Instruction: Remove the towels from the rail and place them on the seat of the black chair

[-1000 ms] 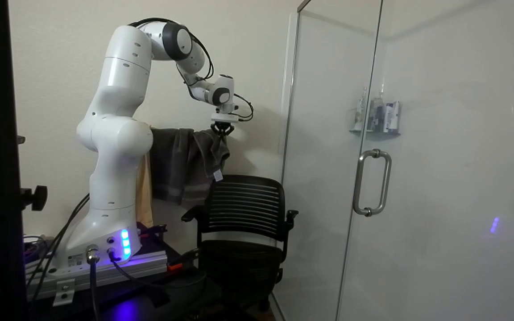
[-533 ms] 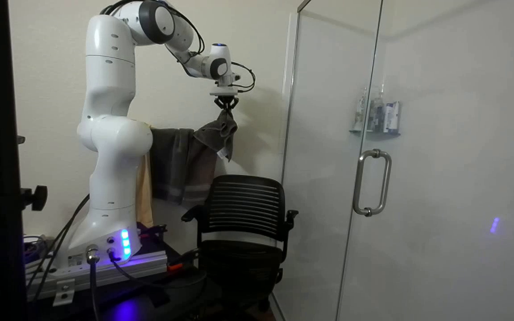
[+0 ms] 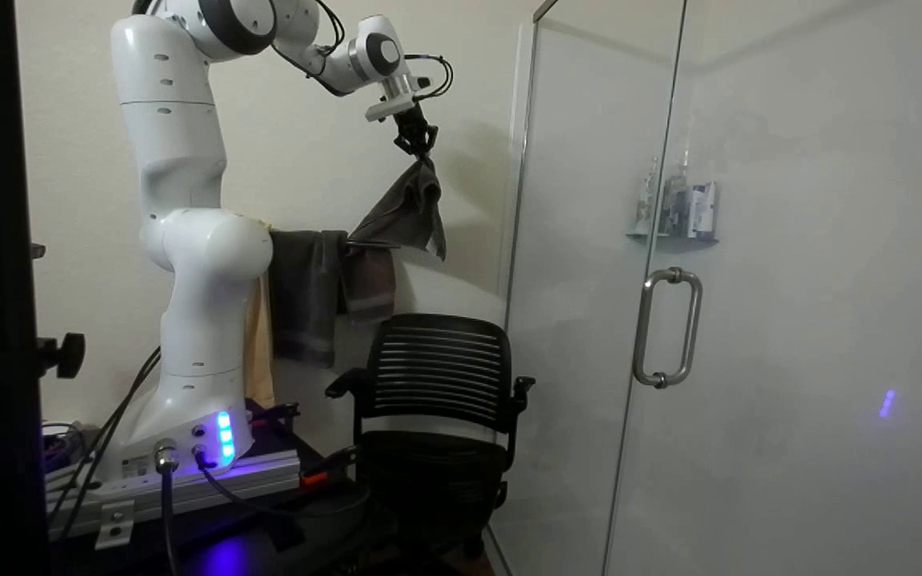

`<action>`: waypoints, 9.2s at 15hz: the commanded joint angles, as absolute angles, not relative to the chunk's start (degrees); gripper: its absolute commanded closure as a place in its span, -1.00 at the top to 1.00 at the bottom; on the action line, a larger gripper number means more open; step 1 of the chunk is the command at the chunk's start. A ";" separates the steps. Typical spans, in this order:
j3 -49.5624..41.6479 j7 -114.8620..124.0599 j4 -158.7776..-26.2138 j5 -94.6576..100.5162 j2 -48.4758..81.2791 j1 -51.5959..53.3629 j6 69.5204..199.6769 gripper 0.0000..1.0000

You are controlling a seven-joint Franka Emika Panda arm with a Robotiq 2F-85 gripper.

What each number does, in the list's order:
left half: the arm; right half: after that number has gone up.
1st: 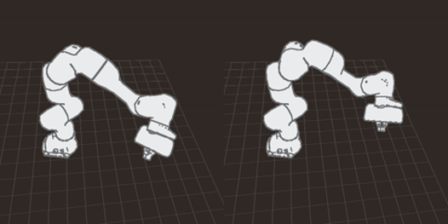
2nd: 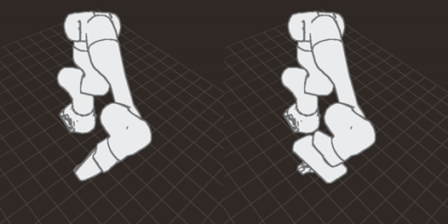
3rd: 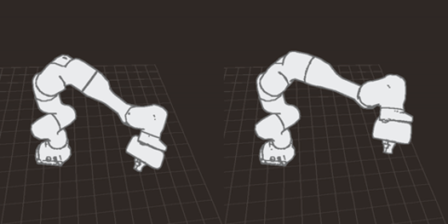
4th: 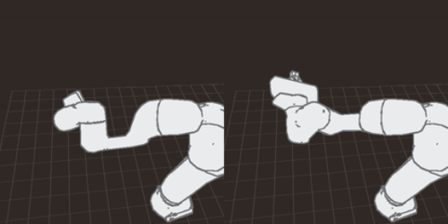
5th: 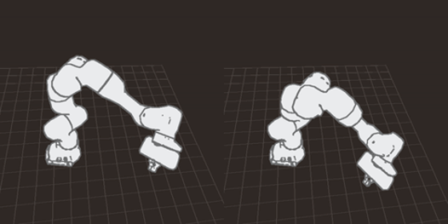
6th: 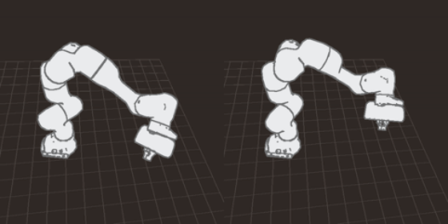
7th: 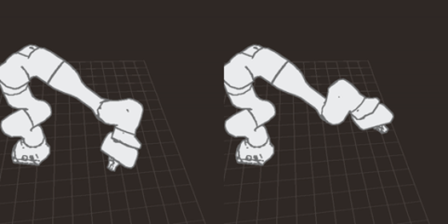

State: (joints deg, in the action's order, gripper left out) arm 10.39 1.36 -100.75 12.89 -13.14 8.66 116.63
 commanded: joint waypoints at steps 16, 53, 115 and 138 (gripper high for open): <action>9.83 27.03 -94.58 20.21 -29.67 -1.03 97.78 -0.97; 5.34 -0.24 -107.20 3.50 1.79 5.45 114.52 -0.14; 21.05 -28.81 -115.43 -23.85 3.55 19.58 139.89 -0.80; 11.63 14.42 -108.05 5.88 -24.43 7.10 120.72 -0.97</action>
State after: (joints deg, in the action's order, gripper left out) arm 14.46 14.39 -106.82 10.20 -24.17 7.96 122.62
